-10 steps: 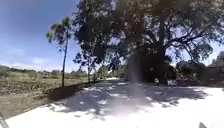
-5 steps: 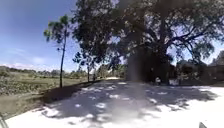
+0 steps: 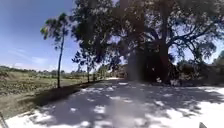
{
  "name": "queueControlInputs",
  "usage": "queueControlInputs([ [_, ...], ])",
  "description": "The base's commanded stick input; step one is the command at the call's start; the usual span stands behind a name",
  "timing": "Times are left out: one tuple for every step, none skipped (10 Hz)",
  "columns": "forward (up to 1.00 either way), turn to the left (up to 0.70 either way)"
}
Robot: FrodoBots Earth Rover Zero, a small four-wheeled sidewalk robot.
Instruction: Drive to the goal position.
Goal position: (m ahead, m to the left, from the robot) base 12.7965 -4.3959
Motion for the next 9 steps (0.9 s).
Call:
queueControlInputs([
  [0.45,0.0],
  [0.45,0.0],
  [0.45,0.0],
  [0.45,0.0],
  [0.45,0.0],
  [0.45,0.0],
  [0.45,0.0],
  [0.45,0.0],
  [0.45,0.0],
])
